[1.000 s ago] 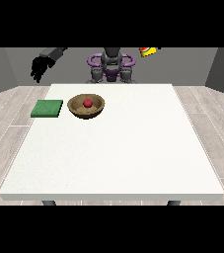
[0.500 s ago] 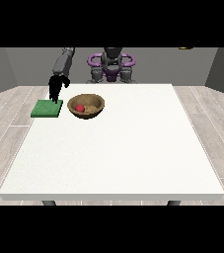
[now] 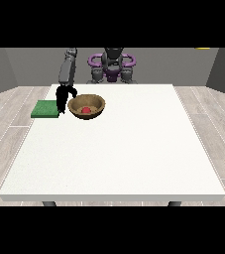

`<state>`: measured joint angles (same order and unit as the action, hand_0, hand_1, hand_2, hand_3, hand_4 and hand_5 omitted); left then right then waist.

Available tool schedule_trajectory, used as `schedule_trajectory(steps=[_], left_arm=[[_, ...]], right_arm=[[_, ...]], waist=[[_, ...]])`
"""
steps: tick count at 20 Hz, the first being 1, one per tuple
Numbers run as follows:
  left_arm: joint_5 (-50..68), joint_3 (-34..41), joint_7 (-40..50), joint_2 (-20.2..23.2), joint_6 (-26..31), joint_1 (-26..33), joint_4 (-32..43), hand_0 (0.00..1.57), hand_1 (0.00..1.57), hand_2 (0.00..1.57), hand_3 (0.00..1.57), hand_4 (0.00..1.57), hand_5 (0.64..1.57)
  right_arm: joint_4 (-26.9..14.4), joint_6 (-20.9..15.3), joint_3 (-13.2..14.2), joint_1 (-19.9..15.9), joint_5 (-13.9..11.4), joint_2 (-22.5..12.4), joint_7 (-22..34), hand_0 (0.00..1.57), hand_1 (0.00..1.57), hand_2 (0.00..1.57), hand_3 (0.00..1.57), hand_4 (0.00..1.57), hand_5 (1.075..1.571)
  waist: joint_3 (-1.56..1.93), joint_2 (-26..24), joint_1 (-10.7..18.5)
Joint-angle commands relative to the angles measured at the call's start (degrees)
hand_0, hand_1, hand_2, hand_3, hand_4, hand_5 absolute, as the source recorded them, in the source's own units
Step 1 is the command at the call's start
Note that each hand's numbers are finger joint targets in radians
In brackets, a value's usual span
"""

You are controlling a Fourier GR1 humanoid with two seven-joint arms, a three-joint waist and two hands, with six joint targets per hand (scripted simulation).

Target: Pick the cup and pour the ball into the bowl, then pick the bowl and place it on the pad

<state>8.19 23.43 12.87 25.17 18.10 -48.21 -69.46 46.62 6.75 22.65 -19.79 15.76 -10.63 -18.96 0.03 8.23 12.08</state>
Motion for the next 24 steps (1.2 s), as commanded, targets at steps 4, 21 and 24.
schedule_trajectory(steps=[4,21,24], left_arm=[[4.28,1.54,1.80,3.24,1.52,2.81,-4.46,0.00,0.00,0.00,0.00,1.01,1.536],[10.08,5.05,1.48,10.02,4.38,5.17,-6.32,0.00,0.00,0.00,0.00,1.02,1.540],[10.79,5.49,0.99,9.60,4.13,4.78,-8.11,0.00,0.00,0.00,0.00,1.02,1.535]], right_arm=[[-10.96,1.69,1.14,-4.78,0.18,-2.42,-5.24,0.00,0.00,0.00,0.00,0.52,1.554],[-16.21,-2.76,-0.90,-12.42,-0.96,0.68,-10.64,0.00,0.00,0.00,0.00,0.48,1.547],[-19.25,-7.13,2.18,-8.97,-0.13,-3.07,-6.26,0.88,0.88,0.58,0.00,0.61,1.514]], waist=[[0.04,2.72,0.04],[0.00,6.59,-0.59],[0.02,9.22,0.47]])
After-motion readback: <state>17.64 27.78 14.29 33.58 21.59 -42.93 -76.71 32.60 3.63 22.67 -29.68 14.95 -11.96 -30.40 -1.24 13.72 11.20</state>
